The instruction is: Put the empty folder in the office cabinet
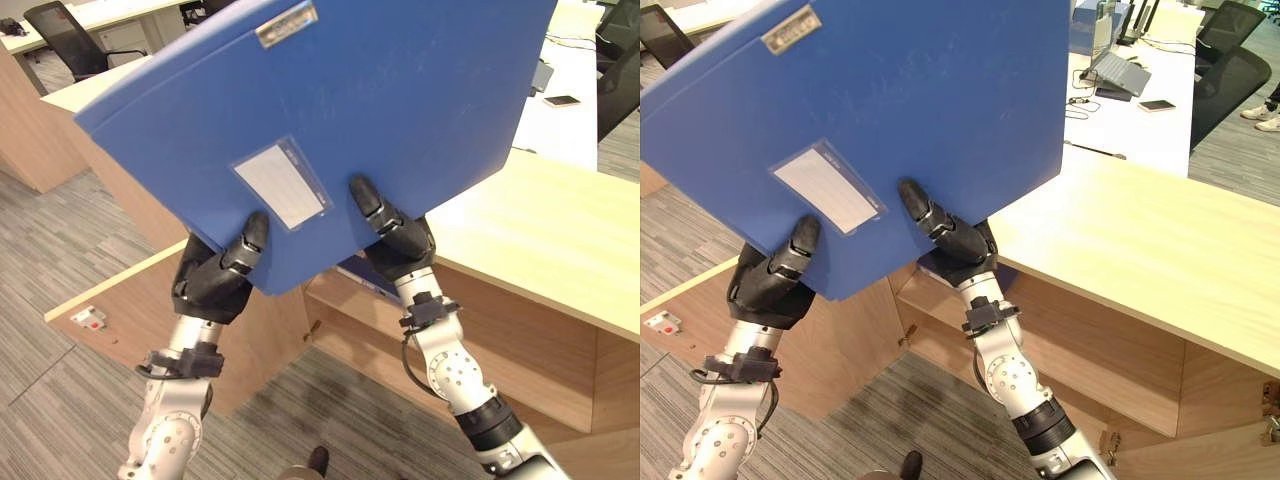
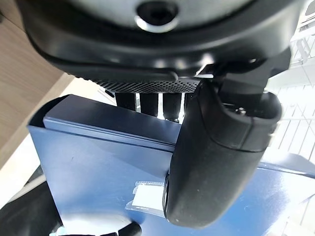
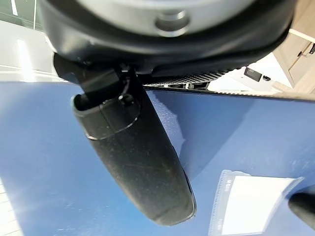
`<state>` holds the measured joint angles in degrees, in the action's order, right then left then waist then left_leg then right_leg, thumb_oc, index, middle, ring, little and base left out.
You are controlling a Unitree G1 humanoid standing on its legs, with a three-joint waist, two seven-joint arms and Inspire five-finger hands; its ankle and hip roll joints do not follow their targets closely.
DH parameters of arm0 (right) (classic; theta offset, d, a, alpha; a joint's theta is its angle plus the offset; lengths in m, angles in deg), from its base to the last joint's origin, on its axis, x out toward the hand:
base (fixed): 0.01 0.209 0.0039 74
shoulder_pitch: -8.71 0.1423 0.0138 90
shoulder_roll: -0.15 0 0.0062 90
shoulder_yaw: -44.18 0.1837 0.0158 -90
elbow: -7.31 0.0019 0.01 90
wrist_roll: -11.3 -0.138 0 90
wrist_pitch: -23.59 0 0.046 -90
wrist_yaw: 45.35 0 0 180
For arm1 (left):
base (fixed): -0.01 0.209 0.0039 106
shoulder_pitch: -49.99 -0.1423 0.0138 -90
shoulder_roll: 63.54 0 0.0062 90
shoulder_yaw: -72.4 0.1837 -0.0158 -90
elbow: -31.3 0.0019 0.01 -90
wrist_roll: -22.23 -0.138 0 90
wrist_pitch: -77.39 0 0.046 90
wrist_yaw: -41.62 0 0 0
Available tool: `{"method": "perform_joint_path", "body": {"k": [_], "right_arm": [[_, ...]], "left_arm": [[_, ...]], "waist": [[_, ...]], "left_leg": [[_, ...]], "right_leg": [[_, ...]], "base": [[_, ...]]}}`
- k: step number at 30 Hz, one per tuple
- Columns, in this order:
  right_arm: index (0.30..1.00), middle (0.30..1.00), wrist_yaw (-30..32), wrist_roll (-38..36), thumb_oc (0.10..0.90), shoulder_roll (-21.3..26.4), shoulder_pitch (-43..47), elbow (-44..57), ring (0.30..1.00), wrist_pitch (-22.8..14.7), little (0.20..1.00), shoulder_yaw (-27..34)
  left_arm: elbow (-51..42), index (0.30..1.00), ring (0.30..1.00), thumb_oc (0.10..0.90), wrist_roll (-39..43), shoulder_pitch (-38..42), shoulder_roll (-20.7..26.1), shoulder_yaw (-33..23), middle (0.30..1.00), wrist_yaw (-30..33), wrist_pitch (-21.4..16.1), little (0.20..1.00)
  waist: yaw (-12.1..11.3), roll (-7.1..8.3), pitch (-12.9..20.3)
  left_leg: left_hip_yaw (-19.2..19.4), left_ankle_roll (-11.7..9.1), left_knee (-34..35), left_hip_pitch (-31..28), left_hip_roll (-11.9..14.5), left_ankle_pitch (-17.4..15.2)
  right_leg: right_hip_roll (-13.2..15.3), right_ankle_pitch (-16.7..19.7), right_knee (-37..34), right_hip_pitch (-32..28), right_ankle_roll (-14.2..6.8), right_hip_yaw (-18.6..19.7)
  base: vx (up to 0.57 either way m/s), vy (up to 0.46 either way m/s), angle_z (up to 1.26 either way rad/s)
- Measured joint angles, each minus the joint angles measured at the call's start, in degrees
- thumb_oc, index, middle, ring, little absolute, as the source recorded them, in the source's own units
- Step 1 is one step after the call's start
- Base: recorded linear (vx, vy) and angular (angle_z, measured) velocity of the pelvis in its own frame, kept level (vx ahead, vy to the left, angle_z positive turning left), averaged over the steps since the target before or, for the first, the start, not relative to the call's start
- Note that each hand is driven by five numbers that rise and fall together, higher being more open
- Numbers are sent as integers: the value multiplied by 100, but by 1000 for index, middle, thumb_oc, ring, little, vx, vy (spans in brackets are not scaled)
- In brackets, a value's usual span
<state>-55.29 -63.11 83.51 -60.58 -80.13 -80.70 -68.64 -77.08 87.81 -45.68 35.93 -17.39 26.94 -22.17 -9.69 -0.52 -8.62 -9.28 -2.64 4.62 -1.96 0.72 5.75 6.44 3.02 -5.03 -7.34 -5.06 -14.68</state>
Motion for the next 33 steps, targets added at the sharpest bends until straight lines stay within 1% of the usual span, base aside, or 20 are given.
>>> {"method": "perform_joint_path", "body": {"k": [4, 5, 6, 11, 13, 23, 24, 25, 30, 31, 32, 33], "right_arm": [[900, 900, 2, -2, 800, -5, 0, 0, 900, -39, 900, 13], [547, 547, 4, -4, 565, -5, 0, 0, 547, -40, 547, 13], [300, 300, 4, -4, 400, -2, 0, 0, 300, -41, 300, 14], [300, 300, -22, -3, 400, -1, 0, 0, 300, -40, 300, 13], [300, 300, -103, -2, 400, -3, 0, 6, 300, -39, 300, 9], [300, 300, -87, -2, 400, 16, -10, 5, 300, 15, 300, 8], [300, 300, -86, -3, 400, 15, -17, 5, 300, 28, 300, 8], [300, 300, -87, -4, 400, 18, -41, 4, 300, 40, 300, 3], [300, 300, -95, 1, 400, 189, -202, 11, 300, 178, 300, -25], [300, 300, -99, 19, 400, 338, -289, 10, 300, 265, 300, -48], [300, 300, -98, 170, 400, 679, -450, 10, 300, 477, 300, -89], [300, 300, -97, 261, 400, 758, -528, 10, 300, 554, 300, -107]], "left_arm": [[0, 300, 300, 400, -10, 1, -10, 0, 300, 9, 14, 300], [0, 300, 300, 400, -25, 1, -18, 0, 300, 14, 14, 300], [-1, 300, 300, 400, -41, 1, -33, 0, 300, 16, 14, 300], [10, 300, 300, 400, -55, -2, -194, -4, 300, 79, 34, 300], [36, 300, 300, 400, -49, -2, -196, -15, 300, 142, 34, 300], [39, 300, 300, 400, -74, -11, -197, -24, 300, 150, 34, 300], [39, 804, 804, 736, -80, -17, -197, -31, 804, 152, 34, 804], [39, 900, 900, 800, -108, -29, -197, -41, 900, 161, 34, 900], [56, 900, 900, 800, -241, -200, -205, -99, 900, 311, 32, 900], [124, 900, 900, 800, -446, -291, -206, -160, 900, 316, 5, 900], [287, 900, 900, 800, -778, -449, -207, -330, 900, 357, -43, 900], [339, 900, 900, 800, -857, -544, -205, -403, 900, 404, -54, 900]], "waist": [[8, -19, 1], [8, -22, 1], [11, -22, 1], [8, -23, 1], [10, -23, 1], [14, -22, 1], [14, -22, 1], [12, -21, 2], [22, -20, 2], [21, -19, 2], [14, -18, 2], [15, -18, 2]], "left_leg": [[7, 1, 0, -3, 1, 0], [7, 1, 0, -3, 1, 1], [7, 1, 0, -3, 1, 1], [6, 1, 0, -3, 1, 1], [6, 1, 0, -4, 1, 1], [3, 1, 0, -3, 1, 1], [3, 1, 0, -3, 0, 2], [3, 1, 0, -4, 0, 1], [3, 1, 0, -9, -2, 1], [4, 1, 0, -10, -2, 1], [3, 1, 0, -9, -1, 1], [3, 1, 0, -9, -1, 1]], "right_leg": [[-1, 0, 0, 0, 0, 5], [-2, 1, 0, 0, 0, 5], [-2, 1, 0, 0, 0, 5], [-2, 1, 1, -1, 0, 5], [-2, 1, 1, -1, 0, 5], [-4, 1, 1, -2, 0, 2], [-3, 1, 1, -3, 0, 1], [-2, 1, 1, -4, 0, 1], [-1, 0, 1, -8, -1, 1], [-1, 0, 1, -8, -1, 1], [-1, -1, 1, -9, -2, -1], [-1, -1, 1, -10, -3, -1]], "base": [[0, 0, 0], [0, 0, 0], [0, 0, 0], [0, 0, 0], [0, 0, 0], [0, 0, 0], [0, 0, 0], [0, 0, 0], [0, 0, 0], [0, 0, 0], [0, 0, 0], [0, 0, 0]]}}
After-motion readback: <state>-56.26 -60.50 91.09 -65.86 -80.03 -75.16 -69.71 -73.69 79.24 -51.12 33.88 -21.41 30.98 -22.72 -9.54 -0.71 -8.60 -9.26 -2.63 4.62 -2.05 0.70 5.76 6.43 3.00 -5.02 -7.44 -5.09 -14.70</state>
